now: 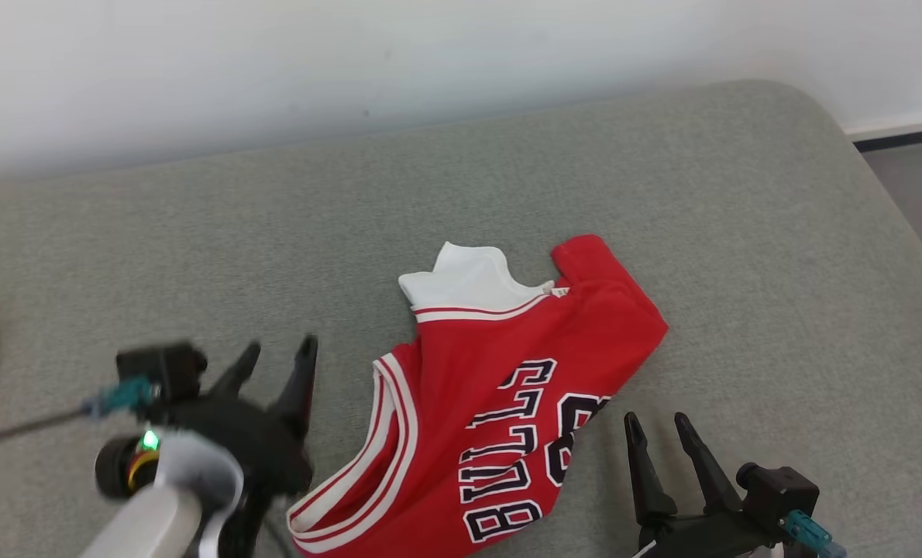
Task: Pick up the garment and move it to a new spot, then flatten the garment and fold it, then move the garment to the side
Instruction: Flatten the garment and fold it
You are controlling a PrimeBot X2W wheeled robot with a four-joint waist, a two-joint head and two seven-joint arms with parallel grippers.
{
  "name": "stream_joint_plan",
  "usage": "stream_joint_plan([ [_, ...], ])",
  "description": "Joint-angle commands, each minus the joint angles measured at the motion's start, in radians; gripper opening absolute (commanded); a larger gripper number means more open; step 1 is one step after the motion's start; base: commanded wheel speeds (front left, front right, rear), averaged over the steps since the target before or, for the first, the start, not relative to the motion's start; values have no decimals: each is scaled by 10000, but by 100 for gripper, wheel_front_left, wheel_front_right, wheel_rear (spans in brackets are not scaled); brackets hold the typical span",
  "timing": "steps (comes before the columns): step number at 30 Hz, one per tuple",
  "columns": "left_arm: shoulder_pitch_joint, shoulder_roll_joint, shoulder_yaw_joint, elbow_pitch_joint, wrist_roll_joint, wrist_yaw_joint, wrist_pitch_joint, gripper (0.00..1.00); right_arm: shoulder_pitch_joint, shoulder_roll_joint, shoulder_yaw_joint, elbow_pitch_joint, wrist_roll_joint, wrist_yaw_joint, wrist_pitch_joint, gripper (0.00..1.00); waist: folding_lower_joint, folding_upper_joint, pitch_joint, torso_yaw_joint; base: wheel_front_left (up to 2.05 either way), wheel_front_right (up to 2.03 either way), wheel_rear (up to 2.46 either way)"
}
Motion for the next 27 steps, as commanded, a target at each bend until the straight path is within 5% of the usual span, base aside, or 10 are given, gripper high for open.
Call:
stream_joint_plan([
  [1,-469,-206,12,337,-50,-45,46,100,-73,26,23,-19,50,-22,-4,100,-1,0,192,-276,0,0,0],
  [12,-4056,-1489,-941,4173,542,-831,1072,100,-296,27,340,-75,408,-22,-4,100,-1,0,914,-1678,0,0,0],
  [20,-5212,-1451,-1799,6460,1289,-1040,1898,100,-357,27,560,-164,735,-22,-4,100,-1,0,1324,-2581,0,0,0],
  [27,-5384,-1482,-2585,7685,1839,-1239,2401,100,-254,26,469,-213,750,-22,-4,100,-1,0,1390,-2596,0,0,0],
])
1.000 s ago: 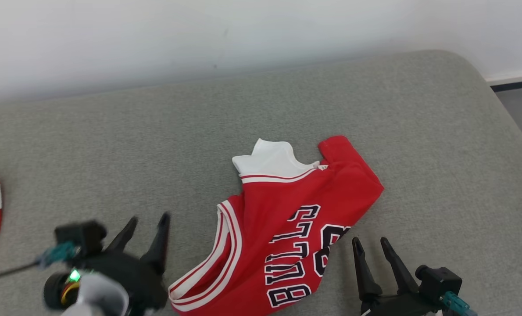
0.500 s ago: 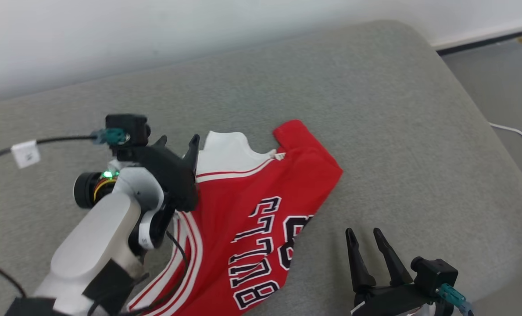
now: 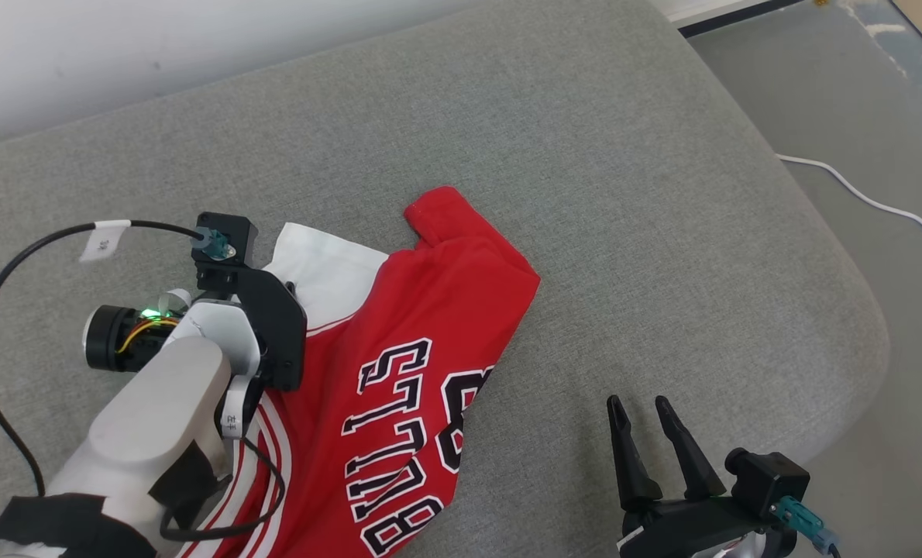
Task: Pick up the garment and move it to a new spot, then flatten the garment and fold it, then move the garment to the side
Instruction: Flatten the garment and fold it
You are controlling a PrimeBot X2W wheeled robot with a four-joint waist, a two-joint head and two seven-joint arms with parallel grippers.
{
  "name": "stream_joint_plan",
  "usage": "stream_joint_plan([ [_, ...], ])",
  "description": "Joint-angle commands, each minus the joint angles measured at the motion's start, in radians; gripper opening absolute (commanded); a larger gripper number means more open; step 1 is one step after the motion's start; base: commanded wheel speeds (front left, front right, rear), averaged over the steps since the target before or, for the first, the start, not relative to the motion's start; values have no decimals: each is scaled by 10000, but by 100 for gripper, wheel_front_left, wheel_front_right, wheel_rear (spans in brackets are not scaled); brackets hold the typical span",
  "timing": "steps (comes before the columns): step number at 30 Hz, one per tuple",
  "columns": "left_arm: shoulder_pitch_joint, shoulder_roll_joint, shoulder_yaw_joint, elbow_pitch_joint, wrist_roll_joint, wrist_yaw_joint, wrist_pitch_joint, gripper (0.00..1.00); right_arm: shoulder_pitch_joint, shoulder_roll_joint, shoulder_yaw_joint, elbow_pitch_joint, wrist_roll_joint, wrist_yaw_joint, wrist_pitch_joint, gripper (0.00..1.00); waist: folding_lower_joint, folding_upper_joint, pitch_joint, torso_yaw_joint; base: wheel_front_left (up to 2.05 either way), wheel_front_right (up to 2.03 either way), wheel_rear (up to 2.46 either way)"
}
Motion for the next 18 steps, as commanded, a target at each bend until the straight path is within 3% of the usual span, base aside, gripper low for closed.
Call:
stream_joint_plan([
  [1,59,-138,-59,211,-114,-120,143,100,40,28,-9,-35,-6,-22,-4,100,-2,-1,5,48,0,0,0],
  [2,118,-199,-121,328,-130,-206,203,87,37,29,-23,-41,-46,-22,-4,100,-2,-1,-24,113,0,0,0],
  [3,175,-256,-145,439,-188,-270,245,40,33,31,-11,-47,-86,-22,-4,100,-2,-1,-54,178,0,0,0],
  [4,221,-322,-175,518,-225,-325,231,0,34,29,-36,-54,-122,-22,-4,100,-2,-1,-89,259,0,0,0],
  [9,461,-402,0,687,-459,-466,-224,0,81,25,-90,-8,-224,-22,-4,100,-2,-1,-324,663,0,0,0],
  [18,1645,-40,799,82,-964,-103,-2007,0,300,26,-332,-13,-520,-22,-4,100,-2,-1,-721,1572,0,0,0],
])
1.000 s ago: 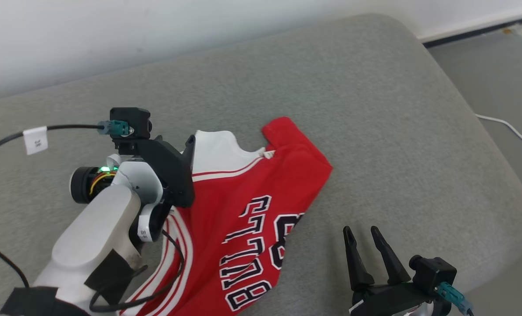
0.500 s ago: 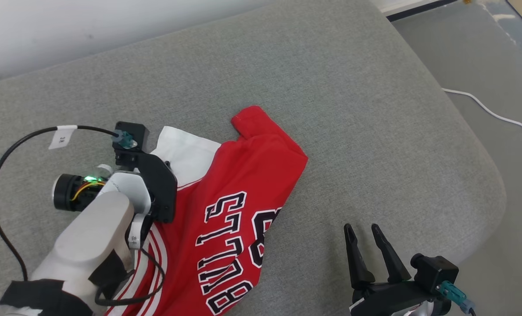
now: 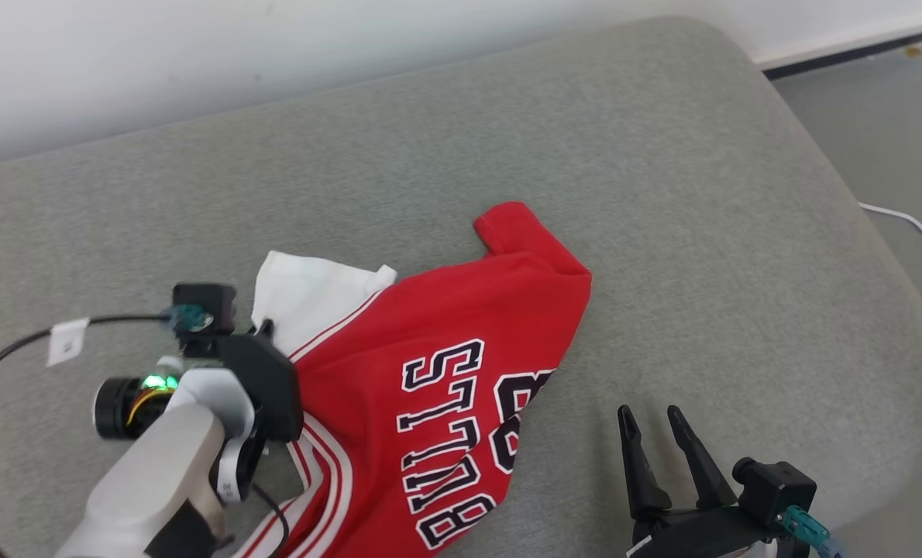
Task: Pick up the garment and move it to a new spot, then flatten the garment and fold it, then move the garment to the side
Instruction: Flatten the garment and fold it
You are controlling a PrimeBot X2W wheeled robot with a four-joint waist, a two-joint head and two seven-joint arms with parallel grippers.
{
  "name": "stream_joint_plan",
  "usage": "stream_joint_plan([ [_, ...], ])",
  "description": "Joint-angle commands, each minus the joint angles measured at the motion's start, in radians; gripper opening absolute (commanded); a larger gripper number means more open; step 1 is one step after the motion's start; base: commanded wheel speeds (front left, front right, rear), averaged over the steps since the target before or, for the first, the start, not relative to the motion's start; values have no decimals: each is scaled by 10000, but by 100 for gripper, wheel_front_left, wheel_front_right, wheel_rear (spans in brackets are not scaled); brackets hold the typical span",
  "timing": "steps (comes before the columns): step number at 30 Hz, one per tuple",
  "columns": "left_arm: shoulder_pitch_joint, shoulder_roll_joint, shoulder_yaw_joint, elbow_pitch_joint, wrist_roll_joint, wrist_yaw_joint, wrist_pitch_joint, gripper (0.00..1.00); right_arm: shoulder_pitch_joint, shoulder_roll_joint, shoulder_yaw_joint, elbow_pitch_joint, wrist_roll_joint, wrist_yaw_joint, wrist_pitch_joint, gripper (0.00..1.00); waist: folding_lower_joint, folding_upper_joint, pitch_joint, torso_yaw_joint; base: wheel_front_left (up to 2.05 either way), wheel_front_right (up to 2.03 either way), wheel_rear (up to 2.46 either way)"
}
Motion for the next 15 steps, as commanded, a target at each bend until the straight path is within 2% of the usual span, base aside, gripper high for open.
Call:
stream_joint_plan([
  [1,300,114,51,2,-120,50,-74,0,102,26,-18,-15,-73,-22,-4,100,0,-1,-220,383,0,0,0],
  [8,1564,430,619,-976,-527,597,-954,0,76,25,-182,-61,-217,-22,-4,100,0,-1,-264,946,0,0,0],
  [15,2408,617,1331,-1928,-833,1117,-2240,0,13,25,-247,-35,-238,-22,-4,100,0,-1,-262,1171,0,0,0],
])
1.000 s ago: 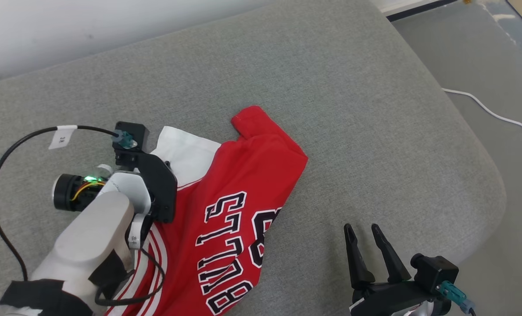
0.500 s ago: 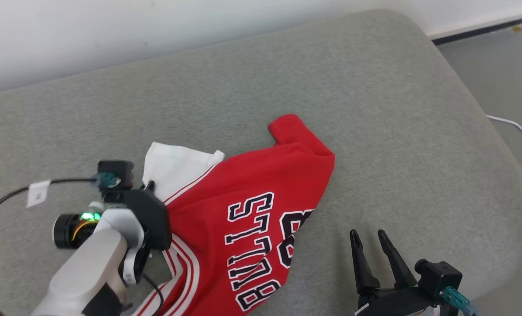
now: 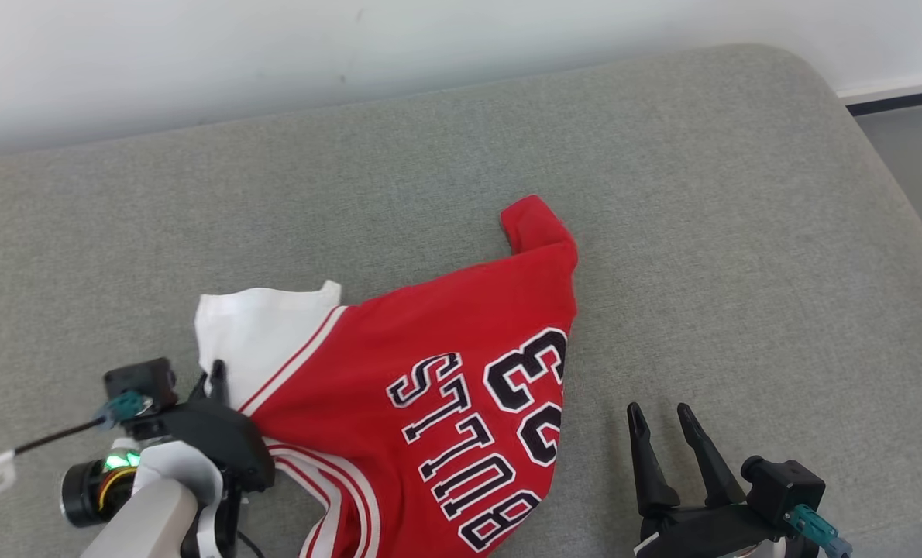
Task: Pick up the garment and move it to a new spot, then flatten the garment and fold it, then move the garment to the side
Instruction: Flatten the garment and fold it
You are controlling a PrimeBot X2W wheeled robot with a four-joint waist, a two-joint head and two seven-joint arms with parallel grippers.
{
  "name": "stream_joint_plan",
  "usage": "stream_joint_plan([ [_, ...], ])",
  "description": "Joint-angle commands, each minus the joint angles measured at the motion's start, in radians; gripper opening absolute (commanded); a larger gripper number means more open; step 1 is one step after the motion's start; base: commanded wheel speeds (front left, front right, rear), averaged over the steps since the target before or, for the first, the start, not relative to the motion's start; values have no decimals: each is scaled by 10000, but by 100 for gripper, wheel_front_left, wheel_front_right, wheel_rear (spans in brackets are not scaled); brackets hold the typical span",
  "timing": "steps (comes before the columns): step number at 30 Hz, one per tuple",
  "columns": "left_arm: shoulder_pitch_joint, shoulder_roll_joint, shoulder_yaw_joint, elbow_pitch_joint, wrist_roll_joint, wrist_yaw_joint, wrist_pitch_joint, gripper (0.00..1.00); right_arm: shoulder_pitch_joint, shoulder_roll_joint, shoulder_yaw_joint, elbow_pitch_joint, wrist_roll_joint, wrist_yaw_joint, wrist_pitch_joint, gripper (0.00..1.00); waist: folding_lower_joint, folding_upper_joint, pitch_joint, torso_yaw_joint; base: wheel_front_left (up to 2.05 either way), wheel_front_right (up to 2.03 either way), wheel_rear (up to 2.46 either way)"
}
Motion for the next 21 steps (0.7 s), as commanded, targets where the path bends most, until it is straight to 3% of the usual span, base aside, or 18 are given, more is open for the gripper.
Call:
stream_joint_plan([
  [1,180,63,81,-80,-139,82,-139,0,-23,24,-23,10,-83,-22,-4,100,0,-1,-24,41,0,0,0],
  [17,1327,332,398,-868,-80,905,-873,2,-629,24,-578,75,-591,-22,328,100,0,-1,-231,459,0,0,0],
  [19,1323,281,332,-922,-5,885,-971,100,-855,24,-762,20,-657,-22,575,100,0,-1,-255,566,0,0,0],
  [21,1271,232,224,-932,125,881,-1106,100,-1082,24,-934,-29,-783,-22,900,100,0,-1,-271,684,0,0,0],
])
